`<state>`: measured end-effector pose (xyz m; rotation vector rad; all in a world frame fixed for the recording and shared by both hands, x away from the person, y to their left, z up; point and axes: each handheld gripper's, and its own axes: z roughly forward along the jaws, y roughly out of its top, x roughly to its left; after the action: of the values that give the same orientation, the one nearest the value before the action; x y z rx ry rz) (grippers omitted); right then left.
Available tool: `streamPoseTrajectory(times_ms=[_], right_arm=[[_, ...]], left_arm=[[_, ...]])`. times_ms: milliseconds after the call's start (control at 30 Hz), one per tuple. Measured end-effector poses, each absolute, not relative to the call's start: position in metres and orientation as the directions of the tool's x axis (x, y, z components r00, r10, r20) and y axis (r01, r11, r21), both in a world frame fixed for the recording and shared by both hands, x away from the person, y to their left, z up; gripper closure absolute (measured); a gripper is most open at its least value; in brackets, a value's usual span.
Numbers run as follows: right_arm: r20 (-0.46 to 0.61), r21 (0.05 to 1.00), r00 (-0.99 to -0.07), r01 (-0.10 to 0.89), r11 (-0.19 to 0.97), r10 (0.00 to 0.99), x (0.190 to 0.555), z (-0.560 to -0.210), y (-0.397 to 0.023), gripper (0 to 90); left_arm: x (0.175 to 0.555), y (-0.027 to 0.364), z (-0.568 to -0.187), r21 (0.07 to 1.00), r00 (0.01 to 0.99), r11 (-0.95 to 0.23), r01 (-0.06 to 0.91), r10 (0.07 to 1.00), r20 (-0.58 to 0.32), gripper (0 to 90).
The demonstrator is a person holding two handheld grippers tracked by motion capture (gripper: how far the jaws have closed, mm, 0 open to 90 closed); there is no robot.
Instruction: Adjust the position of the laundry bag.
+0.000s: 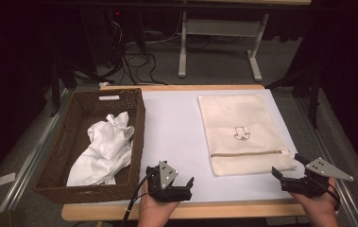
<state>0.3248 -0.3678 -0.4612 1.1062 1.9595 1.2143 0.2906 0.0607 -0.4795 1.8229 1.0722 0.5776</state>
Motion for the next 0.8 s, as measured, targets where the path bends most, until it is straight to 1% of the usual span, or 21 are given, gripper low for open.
streamPoseTrajectory(times_ms=[533, 800], right_arm=[[-0.041, 0.907, -0.494, 0.346, 0.24, 0.869, 0.325, -0.462, -0.369, 0.3], [-0.036, 0.906, -0.498, 0.35, 0.239, 0.866, 0.326, -0.463, -0.369, 0.3]], left_arm=[[0.293, 0.059, -0.484, 0.886, 0.519, -0.176, 0.429, 0.851, -0.082, 2.7], [0.299, 0.054, -0.491, 0.876, 0.521, -0.169, 0.452, 0.847, -0.106, 4.1]])
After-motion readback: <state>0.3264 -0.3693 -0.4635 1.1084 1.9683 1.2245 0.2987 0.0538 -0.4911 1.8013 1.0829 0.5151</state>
